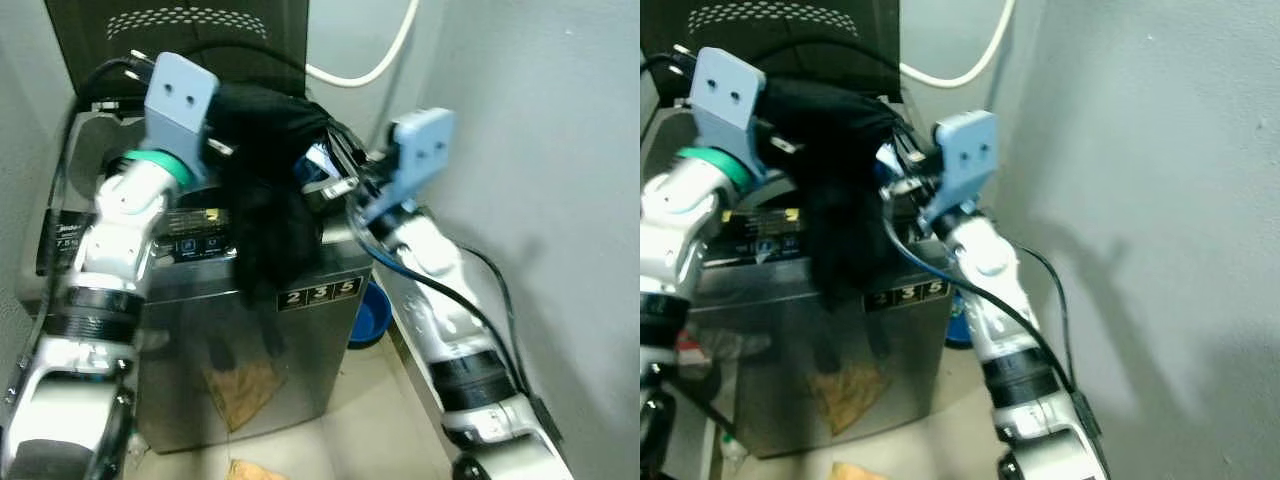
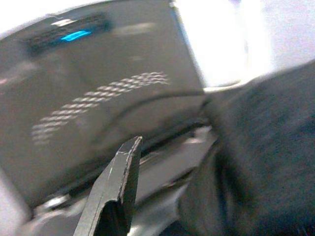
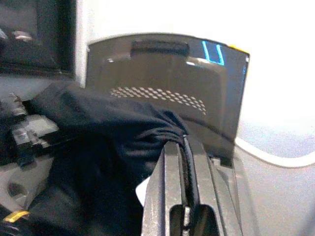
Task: Clothes washing
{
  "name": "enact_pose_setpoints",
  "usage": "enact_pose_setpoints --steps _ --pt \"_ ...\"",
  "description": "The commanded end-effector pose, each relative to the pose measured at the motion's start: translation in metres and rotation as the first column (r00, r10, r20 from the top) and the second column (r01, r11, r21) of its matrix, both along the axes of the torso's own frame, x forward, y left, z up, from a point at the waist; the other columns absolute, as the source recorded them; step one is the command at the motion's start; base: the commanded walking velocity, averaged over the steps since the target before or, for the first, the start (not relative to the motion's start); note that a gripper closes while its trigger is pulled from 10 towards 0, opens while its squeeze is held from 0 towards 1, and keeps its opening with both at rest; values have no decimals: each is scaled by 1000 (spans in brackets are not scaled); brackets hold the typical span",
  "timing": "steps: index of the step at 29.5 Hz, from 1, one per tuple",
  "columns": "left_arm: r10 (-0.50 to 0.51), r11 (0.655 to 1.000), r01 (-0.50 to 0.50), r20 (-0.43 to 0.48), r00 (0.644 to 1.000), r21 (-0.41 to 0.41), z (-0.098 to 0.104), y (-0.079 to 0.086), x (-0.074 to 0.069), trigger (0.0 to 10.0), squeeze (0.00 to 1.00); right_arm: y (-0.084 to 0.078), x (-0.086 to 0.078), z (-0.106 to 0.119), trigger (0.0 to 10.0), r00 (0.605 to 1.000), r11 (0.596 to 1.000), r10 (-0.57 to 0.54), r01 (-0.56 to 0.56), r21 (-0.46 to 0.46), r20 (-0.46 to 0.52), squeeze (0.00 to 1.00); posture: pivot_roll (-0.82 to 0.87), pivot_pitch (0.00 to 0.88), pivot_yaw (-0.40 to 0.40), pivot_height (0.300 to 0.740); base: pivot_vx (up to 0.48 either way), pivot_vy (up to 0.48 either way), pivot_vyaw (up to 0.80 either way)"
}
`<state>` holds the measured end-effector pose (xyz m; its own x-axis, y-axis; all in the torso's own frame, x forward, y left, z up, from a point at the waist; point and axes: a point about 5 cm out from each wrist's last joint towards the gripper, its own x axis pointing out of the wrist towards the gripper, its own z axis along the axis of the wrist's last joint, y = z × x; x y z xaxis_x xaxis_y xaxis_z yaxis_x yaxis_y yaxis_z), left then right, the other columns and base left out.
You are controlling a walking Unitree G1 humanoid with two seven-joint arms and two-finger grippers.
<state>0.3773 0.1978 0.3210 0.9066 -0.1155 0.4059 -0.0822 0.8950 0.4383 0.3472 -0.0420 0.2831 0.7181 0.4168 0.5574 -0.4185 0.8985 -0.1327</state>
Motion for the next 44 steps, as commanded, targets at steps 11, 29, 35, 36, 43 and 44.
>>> enact_pose_setpoints --steps 11,29,35,36,43,44 --pt "131 989 -111 -223 966 98 -45 18 10 10000 0 71 3 -59 10000 994 918 -47 5 -396 -97 0 187 0 -32 740 0 0 0" --pt "-258 966 233 -363 895 -111 -76 -29 -15 10000 1000 65 17 -59 10000 952 978 109 -154 -139 -287 1000 191 0 -29 740 0 0 0" --pt "-240 970 216 -324 915 -110 -69 -28 -21 10000 1000 52 12 -34 10000 950 968 249 -242 62 -186 1000 189 0 -30 740 0 0 0" --pt "-234 971 210 -314 920 -111 -67 -28 -21 10000 1000 49 11 -31 10000 954 968 249 -241 66 -167 1000 189 0 -30 740 0 0 0" --pt "-222 974 200 -252 942 -108 -58 -25 -28 10000 0 10 11 -14 10000 983 980 172 -164 110 -68 0 185 0 -29 740 0 0 0" --pt "-222 974 200 -252 942 -108 -58 -25 -28 10000 0 10 11 -14 10000 983 980 172 -164 110 -68 0 185 0 -29 740 0 0 0"
